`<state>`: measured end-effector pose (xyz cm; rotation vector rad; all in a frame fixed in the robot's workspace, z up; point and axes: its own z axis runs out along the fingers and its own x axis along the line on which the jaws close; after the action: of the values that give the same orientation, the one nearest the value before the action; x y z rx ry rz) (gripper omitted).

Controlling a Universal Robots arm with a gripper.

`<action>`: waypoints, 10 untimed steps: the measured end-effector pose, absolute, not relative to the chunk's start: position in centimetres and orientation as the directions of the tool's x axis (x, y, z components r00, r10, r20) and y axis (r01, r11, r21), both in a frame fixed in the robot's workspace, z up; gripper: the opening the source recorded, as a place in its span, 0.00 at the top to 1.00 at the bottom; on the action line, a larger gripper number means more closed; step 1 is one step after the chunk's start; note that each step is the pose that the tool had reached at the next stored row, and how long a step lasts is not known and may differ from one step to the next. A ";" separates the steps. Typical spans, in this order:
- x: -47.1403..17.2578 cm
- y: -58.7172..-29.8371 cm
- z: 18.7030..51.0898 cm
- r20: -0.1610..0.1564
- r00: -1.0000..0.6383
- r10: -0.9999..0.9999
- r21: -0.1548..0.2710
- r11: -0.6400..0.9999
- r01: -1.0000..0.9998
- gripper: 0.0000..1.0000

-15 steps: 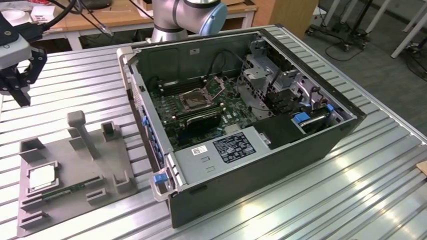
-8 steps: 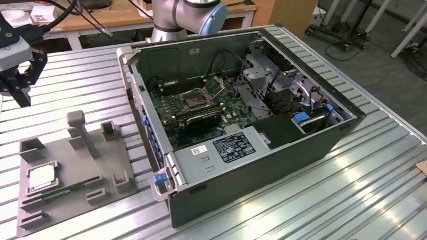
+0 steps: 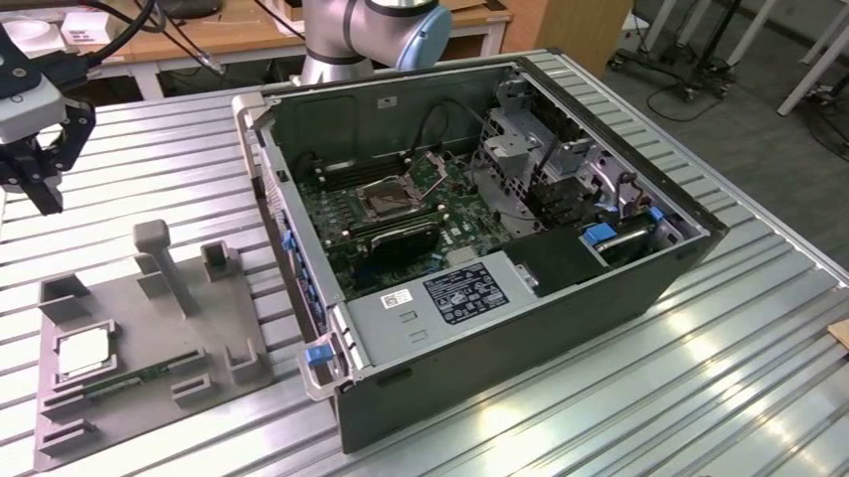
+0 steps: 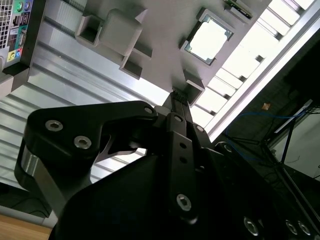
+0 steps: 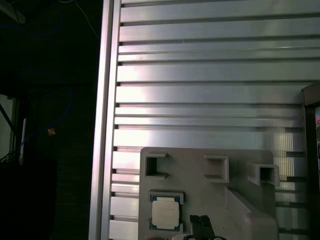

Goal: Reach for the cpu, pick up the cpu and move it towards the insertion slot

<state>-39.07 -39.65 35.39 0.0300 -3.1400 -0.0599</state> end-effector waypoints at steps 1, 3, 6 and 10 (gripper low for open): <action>-39.1 -39.7 35.4 0.000 -1.000 -0.019 0.038 0.999 -0.019 0.89; -39.1 -39.7 35.4 0.000 -1.000 -0.019 0.038 0.999 -0.019 0.89; -39.1 -39.7 35.3 0.000 -1.000 -0.019 0.038 0.999 -0.019 0.89; -39.1 -39.7 35.2 0.000 -1.000 -0.019 0.038 0.999 -0.019 0.89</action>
<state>-39.09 -39.65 35.23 0.0300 -3.1404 -0.0601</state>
